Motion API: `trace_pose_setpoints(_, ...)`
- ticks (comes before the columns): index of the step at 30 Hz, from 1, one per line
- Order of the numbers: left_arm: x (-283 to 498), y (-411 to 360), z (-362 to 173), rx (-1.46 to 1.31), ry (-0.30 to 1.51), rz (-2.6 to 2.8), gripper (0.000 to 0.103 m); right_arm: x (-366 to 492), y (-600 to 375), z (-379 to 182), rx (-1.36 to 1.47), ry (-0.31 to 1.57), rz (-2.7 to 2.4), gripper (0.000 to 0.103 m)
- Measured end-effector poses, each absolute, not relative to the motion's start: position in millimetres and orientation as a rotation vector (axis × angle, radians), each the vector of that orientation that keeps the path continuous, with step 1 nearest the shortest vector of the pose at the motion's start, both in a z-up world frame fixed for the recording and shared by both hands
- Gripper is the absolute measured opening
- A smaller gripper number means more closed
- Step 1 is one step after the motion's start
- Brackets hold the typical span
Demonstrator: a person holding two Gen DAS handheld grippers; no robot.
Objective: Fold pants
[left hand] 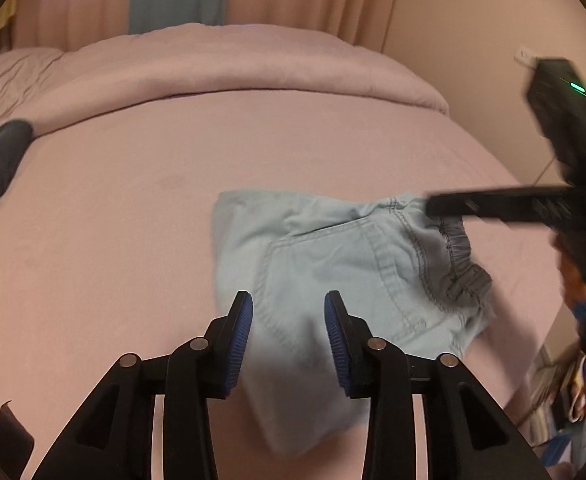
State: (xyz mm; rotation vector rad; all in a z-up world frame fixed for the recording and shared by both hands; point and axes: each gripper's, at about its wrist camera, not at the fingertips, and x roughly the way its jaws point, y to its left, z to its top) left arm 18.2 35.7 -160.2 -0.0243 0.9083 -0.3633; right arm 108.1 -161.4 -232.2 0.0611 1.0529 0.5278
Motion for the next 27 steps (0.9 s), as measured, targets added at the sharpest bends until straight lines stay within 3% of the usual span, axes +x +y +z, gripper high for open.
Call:
trace_pose_setpoints(10,37,-1,-192,0.09,1.023,-0.331,0.042,61,-199,-267,-0.006,1.099,0.416,0.025)
trace_pose_setpoints(11,38,-2,-195,0.094,1.031,-0.329,0.043,61,-199,-274,-0.028,1.114,0.395,0.035)
trace_pose_setpoints(16,40,9,-192,0.041,1.049,-0.366,0.044,69,-224,-290,0.146,1.137,0.402,0.047)
trace_pose_setpoints(19,38,36,-178,-0.078,1.019,-0.381,0.044,69,-239,-281,0.24,1.116,0.425,0.047)
trace_pose_setpoints(20,37,48,-176,-0.121,1.018,-0.371,0.045,68,-244,-276,0.257,1.093,0.429,0.047)
trace_pose_setpoints(23,37,83,-180,-0.271,1.044,-0.344,0.068,69,-266,-270,0.345,1.059,0.411,0.054)
trace_pose_setpoints(27,37,119,-200,-0.455,1.097,-0.301,0.071,74,-287,-282,0.451,1.079,0.347,0.067)
